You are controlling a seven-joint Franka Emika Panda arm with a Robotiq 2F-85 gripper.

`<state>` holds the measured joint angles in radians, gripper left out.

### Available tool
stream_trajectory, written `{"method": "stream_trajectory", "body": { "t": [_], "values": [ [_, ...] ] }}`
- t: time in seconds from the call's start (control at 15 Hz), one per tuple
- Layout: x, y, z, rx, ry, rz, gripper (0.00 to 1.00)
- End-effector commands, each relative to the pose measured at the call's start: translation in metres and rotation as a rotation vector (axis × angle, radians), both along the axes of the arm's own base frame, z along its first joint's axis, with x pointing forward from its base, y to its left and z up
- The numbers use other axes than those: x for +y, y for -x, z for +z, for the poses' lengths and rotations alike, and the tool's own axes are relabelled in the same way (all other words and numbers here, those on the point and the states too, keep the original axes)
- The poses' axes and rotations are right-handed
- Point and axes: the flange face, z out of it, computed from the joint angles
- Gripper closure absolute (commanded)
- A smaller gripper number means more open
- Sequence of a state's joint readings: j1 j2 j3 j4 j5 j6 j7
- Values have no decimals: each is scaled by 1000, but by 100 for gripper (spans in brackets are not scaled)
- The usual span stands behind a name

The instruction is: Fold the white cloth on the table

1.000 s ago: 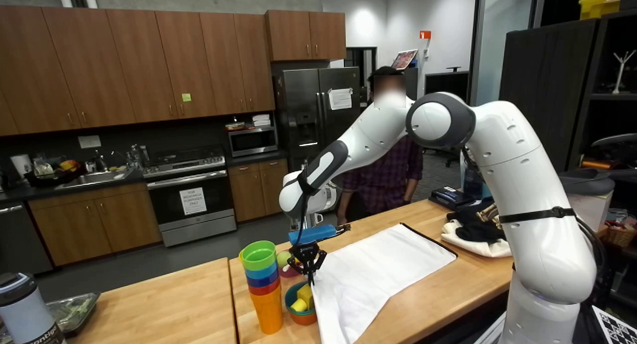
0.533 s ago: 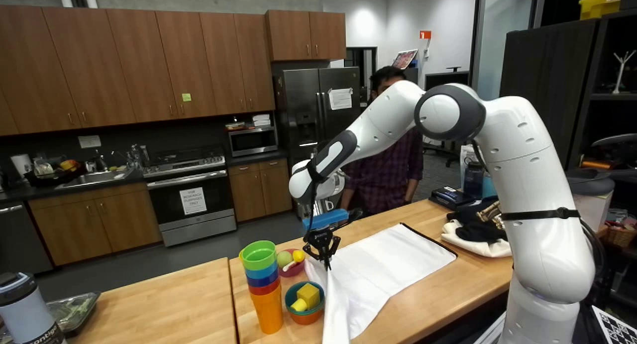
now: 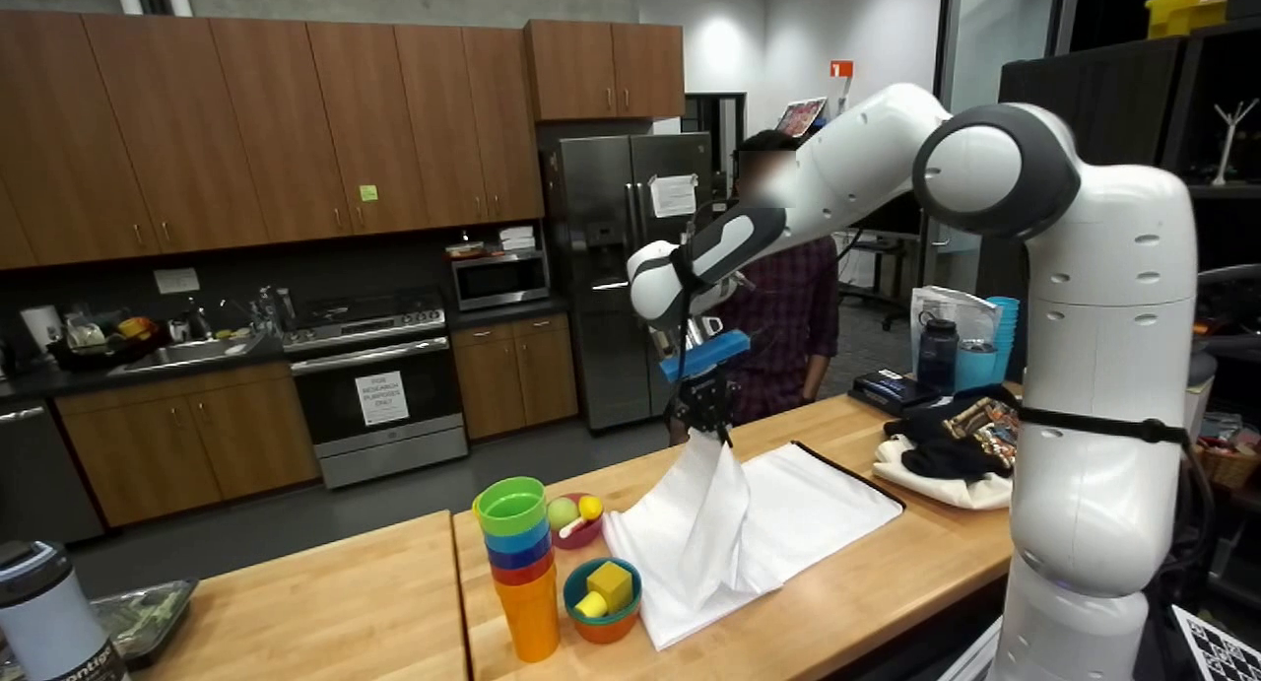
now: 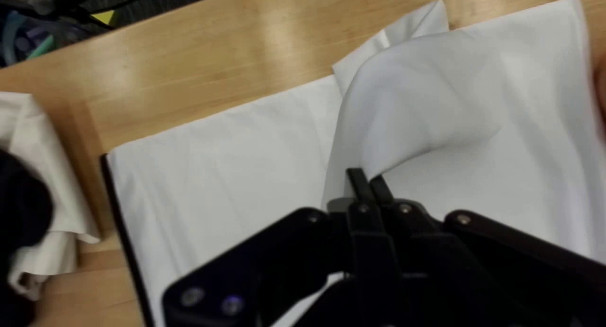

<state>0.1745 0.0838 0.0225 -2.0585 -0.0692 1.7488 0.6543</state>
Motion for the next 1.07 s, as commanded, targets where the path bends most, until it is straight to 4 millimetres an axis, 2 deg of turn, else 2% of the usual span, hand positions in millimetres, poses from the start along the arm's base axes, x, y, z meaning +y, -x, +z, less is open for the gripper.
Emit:
{"method": "stream_trajectory", "body": {
  "t": [0.0, 0.27, 0.67, 0.87, 1.0],
  "values": [
    [-40, 30, 25, 11, 80, -73, 100],
    [-82, 55, 22, 58, 90, -141, 99],
    [-144, 90, -4, 90, 72, -234, 98],
    [-192, 97, -14, 28, 110, -220, 99],
    [-238, 97, -12, -70, 156, -148, 99]
  ]
}}
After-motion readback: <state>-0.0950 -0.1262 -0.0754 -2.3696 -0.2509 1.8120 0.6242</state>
